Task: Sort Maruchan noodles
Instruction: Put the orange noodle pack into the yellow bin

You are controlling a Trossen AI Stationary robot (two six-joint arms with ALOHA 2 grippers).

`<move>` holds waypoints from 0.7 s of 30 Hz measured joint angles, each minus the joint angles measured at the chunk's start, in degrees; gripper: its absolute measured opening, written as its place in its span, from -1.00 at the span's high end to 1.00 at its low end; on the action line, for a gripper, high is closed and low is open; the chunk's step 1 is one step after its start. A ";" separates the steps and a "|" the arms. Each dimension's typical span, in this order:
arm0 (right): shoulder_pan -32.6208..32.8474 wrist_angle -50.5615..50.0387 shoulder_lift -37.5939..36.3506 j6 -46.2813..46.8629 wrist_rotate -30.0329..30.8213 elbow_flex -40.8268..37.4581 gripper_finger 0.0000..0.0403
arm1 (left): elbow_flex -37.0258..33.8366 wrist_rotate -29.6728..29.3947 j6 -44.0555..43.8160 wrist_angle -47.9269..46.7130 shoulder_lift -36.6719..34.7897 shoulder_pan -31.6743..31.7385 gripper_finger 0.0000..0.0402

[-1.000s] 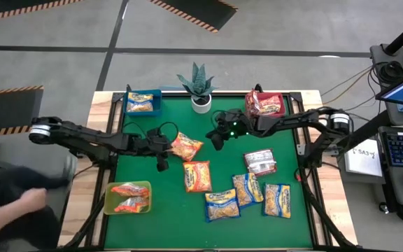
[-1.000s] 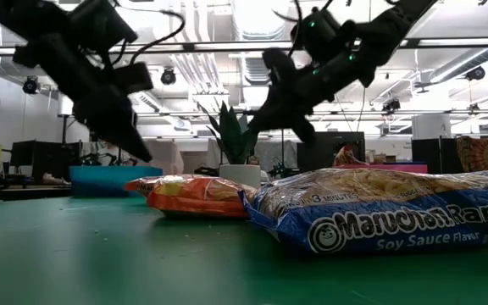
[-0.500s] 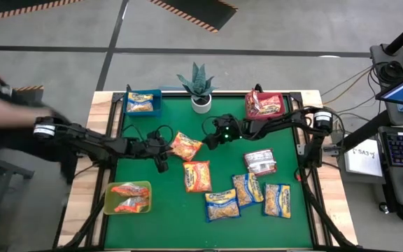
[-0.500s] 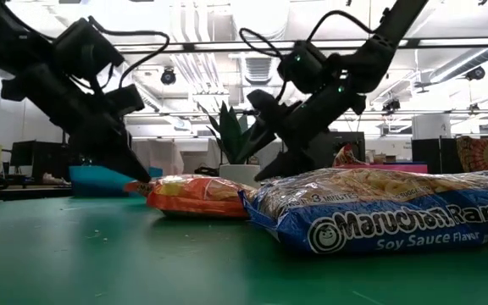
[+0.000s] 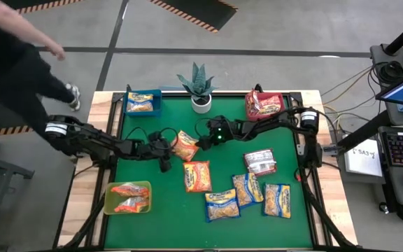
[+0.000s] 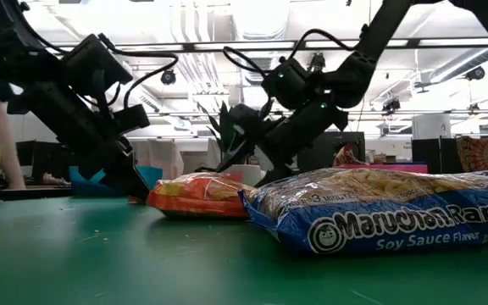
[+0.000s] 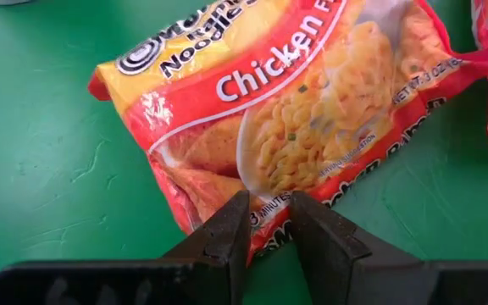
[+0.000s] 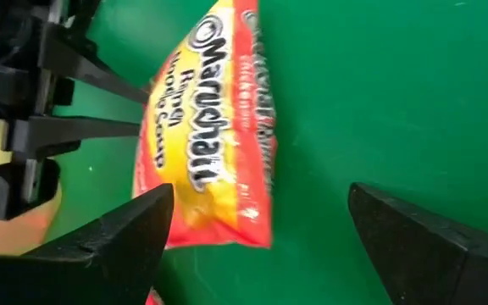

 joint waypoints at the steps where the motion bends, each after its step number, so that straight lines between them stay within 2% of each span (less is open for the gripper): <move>1: 0.12 -0.04 0.63 -0.08 -0.65 0.82 -0.71 | 0.03 0.11 -0.07 0.27 0.33 0.00 0.62; 11: 1.76 -0.50 8.08 -2.39 -5.32 10.84 -0.68 | -0.07 0.39 -0.38 2.40 1.76 0.01 0.62; 21: 2.08 0.00 10.17 -3.40 -6.11 14.26 -0.42 | -0.14 0.74 -0.39 2.44 1.13 0.00 0.62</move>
